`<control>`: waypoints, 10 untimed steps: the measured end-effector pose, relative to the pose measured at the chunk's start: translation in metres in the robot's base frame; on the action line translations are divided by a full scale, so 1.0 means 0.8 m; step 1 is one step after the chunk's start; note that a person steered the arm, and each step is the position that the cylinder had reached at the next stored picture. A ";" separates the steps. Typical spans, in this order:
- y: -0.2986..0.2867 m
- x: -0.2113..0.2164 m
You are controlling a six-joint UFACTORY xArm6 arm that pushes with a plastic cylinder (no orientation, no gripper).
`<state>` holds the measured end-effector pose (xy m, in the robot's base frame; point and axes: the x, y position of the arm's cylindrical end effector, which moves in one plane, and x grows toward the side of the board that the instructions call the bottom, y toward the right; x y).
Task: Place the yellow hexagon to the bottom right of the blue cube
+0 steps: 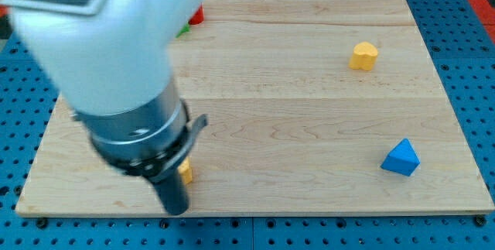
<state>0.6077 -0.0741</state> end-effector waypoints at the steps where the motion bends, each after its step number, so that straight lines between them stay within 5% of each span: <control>1: 0.003 -0.035; 3: -0.040 0.005; 5: -0.104 -0.107; 7: -0.042 -0.071; 10: -0.035 -0.186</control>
<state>0.4588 -0.1024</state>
